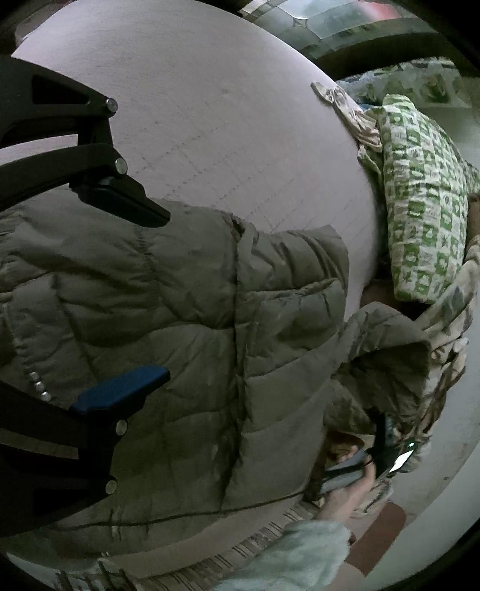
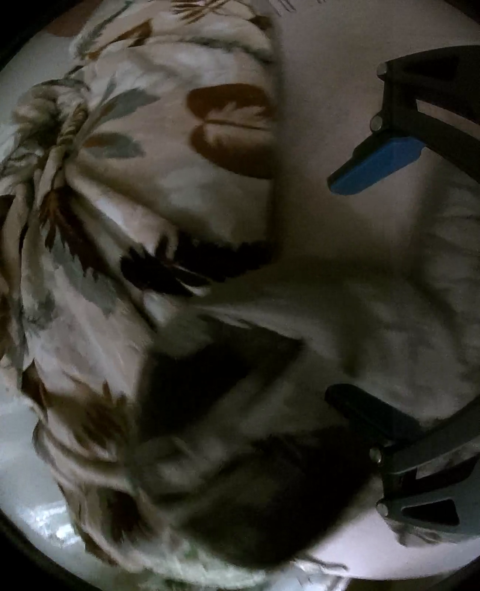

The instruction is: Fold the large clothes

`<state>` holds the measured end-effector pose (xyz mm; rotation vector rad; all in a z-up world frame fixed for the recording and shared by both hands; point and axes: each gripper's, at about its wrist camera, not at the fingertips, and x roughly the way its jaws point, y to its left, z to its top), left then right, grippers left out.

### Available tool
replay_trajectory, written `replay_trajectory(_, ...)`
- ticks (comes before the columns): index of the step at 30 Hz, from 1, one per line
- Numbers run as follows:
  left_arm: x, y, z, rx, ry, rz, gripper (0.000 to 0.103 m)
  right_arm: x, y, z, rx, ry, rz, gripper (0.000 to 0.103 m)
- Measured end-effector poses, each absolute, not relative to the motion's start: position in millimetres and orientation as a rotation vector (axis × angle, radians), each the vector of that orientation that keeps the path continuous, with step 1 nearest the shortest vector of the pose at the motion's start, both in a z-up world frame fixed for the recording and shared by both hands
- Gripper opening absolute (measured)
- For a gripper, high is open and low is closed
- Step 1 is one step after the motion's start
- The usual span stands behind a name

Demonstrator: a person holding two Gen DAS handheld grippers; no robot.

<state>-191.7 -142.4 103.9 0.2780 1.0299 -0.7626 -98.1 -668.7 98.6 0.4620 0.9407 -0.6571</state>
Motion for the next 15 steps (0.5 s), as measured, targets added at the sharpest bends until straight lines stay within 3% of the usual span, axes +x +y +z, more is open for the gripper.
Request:
replay_trajectory(1, -189, -147, 103, 0.286, 1.032, -0.766, 0.077, -93, -672, 96, 0.475, 0.937, -0.652, 0.103)
replay_trajectory(2, -187, -151, 102, 0.290, 1.033, -0.769, 0.077, -90, -672, 95, 0.471, 0.928, -0.644, 0.094)
replay_trajectory(3, -184, -155, 102, 0.292, 1.034, -0.775, 0.077, -88, -669, 96, 0.453, 0.925, -0.627, 0.051)
replay_trajectory(4, -182, -160, 103, 0.287, 1.036, -0.783, 0.077, -86, -667, 96, 0.439, 0.929, -0.617, 0.027)
replay_trajectory(8, -175, -176, 111, 0.252, 1.029, -0.813, 0.078, -98, -631, 114, 0.317, 0.895, -0.523, 0.014)
replay_trajectory(15, -177, -195, 133, 0.238, 0.995, -0.870, 0.078, -177, -543, 164, 0.209, 0.800, -0.288, 0.011)
